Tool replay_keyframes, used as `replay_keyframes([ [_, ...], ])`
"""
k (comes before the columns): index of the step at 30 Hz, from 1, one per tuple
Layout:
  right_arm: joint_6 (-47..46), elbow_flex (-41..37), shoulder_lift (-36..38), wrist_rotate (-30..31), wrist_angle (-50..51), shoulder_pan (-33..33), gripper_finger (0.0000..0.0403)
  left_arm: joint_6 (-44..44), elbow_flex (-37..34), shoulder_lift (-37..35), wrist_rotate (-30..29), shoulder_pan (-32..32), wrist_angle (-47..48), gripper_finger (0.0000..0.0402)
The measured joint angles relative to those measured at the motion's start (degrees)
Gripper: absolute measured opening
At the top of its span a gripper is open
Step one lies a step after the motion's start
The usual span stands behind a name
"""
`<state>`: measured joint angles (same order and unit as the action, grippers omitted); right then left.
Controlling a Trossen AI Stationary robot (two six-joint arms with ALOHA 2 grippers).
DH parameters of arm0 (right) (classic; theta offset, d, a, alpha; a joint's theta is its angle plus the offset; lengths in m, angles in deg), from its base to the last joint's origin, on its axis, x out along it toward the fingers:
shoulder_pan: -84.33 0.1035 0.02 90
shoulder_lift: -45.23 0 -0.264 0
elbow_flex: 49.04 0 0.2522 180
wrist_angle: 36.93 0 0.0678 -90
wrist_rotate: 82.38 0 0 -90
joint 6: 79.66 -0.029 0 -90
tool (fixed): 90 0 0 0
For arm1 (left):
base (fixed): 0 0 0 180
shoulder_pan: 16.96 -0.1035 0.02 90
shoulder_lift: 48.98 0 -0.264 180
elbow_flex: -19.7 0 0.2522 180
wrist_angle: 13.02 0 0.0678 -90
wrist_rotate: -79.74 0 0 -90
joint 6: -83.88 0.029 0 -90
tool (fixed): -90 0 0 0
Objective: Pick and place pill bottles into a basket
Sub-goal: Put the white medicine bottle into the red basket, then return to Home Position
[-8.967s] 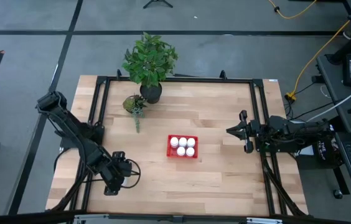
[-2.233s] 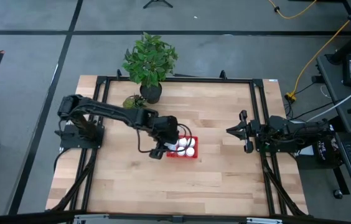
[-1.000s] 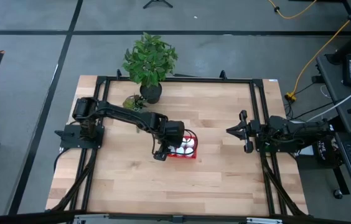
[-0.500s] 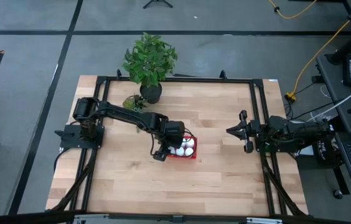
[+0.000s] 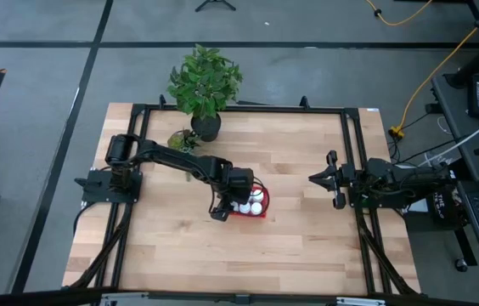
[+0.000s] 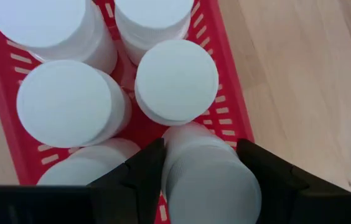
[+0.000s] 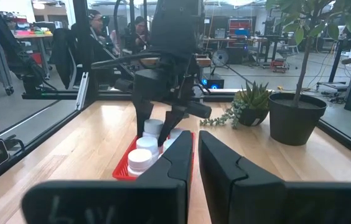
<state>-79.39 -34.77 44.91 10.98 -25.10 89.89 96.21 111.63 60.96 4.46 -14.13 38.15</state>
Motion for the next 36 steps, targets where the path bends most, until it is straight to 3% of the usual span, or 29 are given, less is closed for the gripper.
replay_keyframes([
  [6, 0.0, 0.0, 0.0, 0.0, 0.0, 0.0, 0.0032, -0.1, 0.0, 0.0, -0.6, 0.0, -0.4, 0.0181],
  [20, 0.0, 0.0, 0.0, 0.0, 0.0, 0.0, 0.0032, -2.8, 0.5, -0.2, -0.4, 0.0, 0.7, 0.0242],
  [31, 0.0, 0.0, 0.1, 0.0, 0.0, 0.0, 0.0032, -2.4, 14.3, -3.4, -0.4, -0.1, 16.2, 0.0246],
  [36, 0.0, 0.0, 0.0, 0.0, -0.1, 0.0, 0.0032, -4.9, 20.3, -6.4, -8.9, -0.9, 23.2, 0.0246],
])
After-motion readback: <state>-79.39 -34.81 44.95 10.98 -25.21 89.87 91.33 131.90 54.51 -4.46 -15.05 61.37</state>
